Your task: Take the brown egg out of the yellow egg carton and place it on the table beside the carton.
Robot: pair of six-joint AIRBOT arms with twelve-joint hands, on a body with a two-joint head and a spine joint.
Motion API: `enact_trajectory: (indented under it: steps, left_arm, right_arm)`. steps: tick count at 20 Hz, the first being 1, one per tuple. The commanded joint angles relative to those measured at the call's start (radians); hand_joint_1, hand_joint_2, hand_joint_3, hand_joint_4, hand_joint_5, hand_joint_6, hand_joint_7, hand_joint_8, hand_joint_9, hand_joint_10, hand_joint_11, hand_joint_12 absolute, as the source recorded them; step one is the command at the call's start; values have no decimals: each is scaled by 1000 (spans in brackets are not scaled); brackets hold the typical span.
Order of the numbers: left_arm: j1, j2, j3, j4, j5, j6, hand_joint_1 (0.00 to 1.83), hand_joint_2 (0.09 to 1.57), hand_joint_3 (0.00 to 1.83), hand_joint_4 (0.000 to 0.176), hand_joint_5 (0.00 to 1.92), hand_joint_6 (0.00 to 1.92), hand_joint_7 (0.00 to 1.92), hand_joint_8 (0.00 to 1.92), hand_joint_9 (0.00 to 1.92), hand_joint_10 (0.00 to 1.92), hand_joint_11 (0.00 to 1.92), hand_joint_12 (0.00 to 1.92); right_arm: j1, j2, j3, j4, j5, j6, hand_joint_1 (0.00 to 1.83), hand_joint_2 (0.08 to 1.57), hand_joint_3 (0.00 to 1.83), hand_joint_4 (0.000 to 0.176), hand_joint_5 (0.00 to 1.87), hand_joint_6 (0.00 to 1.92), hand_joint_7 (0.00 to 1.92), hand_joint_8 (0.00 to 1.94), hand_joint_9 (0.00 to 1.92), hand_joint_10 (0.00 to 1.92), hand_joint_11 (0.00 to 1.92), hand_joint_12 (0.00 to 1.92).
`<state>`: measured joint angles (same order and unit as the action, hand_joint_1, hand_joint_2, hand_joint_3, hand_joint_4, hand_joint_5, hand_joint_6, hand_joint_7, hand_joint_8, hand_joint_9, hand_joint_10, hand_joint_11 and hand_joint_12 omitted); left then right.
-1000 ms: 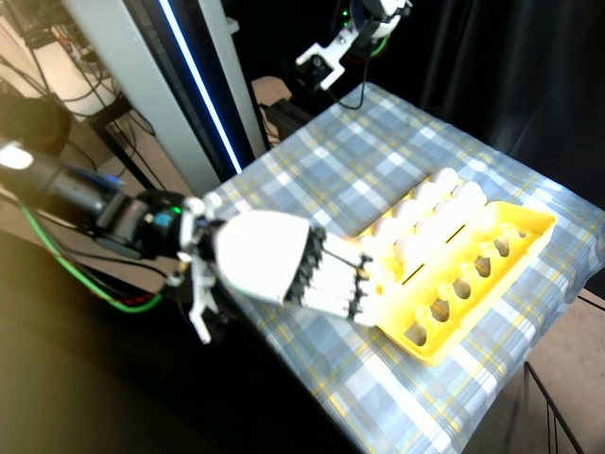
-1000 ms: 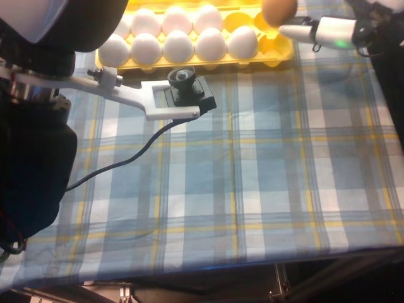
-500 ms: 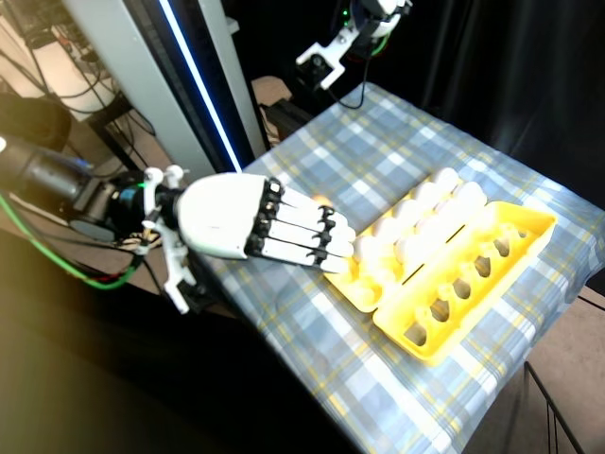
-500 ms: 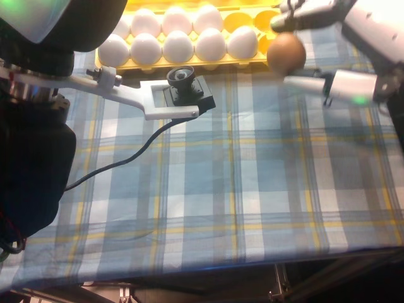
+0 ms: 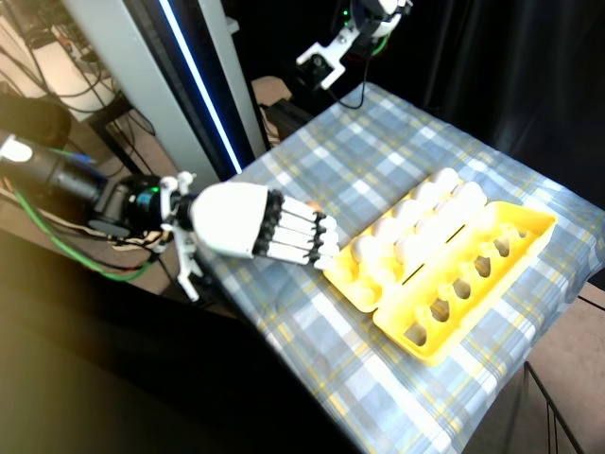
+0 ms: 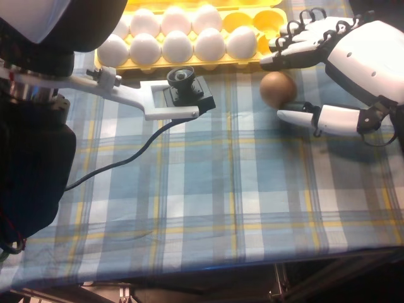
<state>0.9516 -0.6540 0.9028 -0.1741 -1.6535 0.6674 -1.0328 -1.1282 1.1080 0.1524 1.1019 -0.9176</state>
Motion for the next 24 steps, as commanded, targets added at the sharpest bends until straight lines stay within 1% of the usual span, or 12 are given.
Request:
enact_trajectory:
  steps: [1,3,6,8,10,11,13,17,19,20,21,24]
  left_arm:
    - [-20,-7,-6,31,-82,-12,763,1344,0,0,913,1509,906,1538,766,1360,474,1301]
    - [-20,-7,-6,31,-82,-12,772,1345,1,0,907,1510,915,1519,797,1312,521,1259]
    - [-20,-7,-7,31,-82,-12,795,1333,0,0,938,1560,927,1503,805,1320,526,1251]
    - [-20,-7,-7,31,-82,-12,763,1309,0,0,938,1493,905,1484,733,1326,420,1267]
    - [-20,-7,-7,31,-82,-12,721,1325,0,0,963,1358,909,1484,740,1290,456,1227]
    - [-20,-7,-7,31,-82,-12,706,1342,2,0,963,1423,918,1474,754,1247,477,1166]
    - [-20,-7,-7,31,-82,-12,752,1338,0,0,951,1575,935,1508,806,1292,530,1215]
    - [-20,-7,-7,31,-82,-12,717,1382,2,0,958,1488,921,1512,789,1372,492,1257]
    - [-20,-9,-8,30,-82,-12,688,1383,1,0,966,1421,923,1438,757,1326,433,1224]
    - [-20,-9,-8,30,-82,-12,676,1405,4,0,906,1527,883,1469,734,1389,407,1273]
    - [-20,-9,-8,30,-82,-13,705,1397,0,0,891,1691,889,1519,760,1402,440,1265]
    - [-20,-10,-7,30,-82,-14,777,1353,0,0,922,1553,943,1451,789,1339,500,1273]
  right_arm:
    - [11,-3,1,-10,130,3,849,1084,0,0,657,0,539,0,430,0,454,10]
    - [11,-3,1,-8,130,3,669,1065,0,0,562,0,379,0,383,0,484,24]
    - [11,-3,1,-4,131,3,365,1107,12,0,453,2,367,1,319,0,422,1]
    - [11,0,-3,1,140,3,35,1079,0,0,330,0,319,0,209,0,292,0]
    - [11,14,-15,20,171,-3,0,1028,0,0,232,0,268,0,111,0,195,0]
    - [11,25,-28,34,191,-18,0,982,0,0,155,0,213,0,44,0,120,0]
    - [-15,42,-57,66,231,-55,0,941,0,3,94,0,154,0,1,0,34,0]
    - [-119,61,-133,172,389,-112,0,848,0,0,2,0,8,0,0,0,0,0]
    - [-197,67,-176,247,520,-114,0,837,0,24,0,0,0,0,0,0,0,0]
    - [-217,67,-192,272,565,-114,0,841,0,28,0,0,0,0,0,0,0,0]
    - [-231,67,-206,290,594,-114,0,845,0,22,0,0,0,0,0,0,0,0]
    - [-263,60,-227,313,642,-114,0,830,0,30,0,0,0,0,0,0,0,0]
